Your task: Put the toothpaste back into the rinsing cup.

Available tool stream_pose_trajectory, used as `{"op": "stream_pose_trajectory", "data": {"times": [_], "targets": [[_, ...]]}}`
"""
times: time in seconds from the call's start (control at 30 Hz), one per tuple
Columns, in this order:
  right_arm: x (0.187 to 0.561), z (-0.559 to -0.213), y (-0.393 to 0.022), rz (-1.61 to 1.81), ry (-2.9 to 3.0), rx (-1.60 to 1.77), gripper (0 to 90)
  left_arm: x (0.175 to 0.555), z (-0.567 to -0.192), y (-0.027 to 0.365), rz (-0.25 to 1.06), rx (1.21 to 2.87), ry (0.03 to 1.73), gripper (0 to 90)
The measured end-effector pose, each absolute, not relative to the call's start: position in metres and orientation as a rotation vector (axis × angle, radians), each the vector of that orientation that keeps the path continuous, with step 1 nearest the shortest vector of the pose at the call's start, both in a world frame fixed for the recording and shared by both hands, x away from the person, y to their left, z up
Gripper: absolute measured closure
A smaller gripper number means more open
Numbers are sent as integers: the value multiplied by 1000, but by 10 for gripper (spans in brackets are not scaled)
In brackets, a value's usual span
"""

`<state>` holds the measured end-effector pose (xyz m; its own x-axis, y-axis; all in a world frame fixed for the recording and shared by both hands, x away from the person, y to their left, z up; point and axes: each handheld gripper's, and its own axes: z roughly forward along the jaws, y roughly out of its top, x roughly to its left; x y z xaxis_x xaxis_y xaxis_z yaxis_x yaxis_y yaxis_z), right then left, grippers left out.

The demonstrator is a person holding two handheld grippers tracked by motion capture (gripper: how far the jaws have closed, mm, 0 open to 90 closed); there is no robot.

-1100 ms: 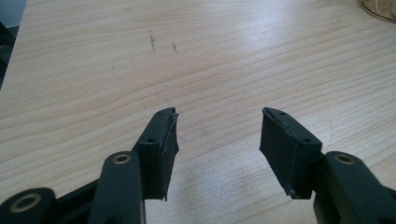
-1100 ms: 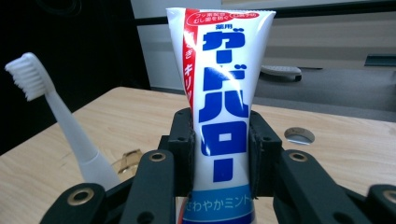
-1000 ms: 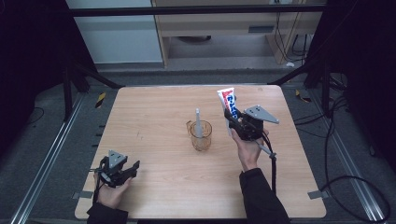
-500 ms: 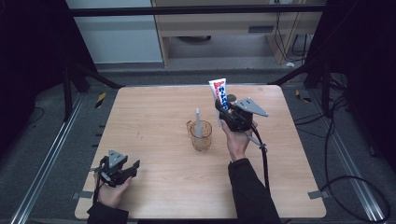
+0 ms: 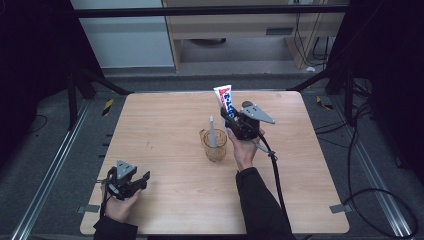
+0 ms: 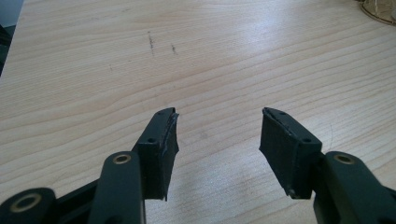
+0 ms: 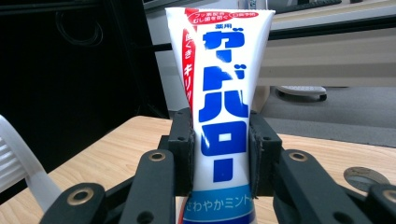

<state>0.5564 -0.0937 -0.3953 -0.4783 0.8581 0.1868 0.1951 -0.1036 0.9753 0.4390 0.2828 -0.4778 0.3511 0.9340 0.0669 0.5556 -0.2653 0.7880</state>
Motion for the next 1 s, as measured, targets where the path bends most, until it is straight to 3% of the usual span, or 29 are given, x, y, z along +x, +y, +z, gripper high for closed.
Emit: {"op": "stream_pose_trajectory", "data": {"times": [1.0], "targets": [[566,-420,-72,1660,1695,1171,680,439,-478,283,712,1941,1295,454]]}}
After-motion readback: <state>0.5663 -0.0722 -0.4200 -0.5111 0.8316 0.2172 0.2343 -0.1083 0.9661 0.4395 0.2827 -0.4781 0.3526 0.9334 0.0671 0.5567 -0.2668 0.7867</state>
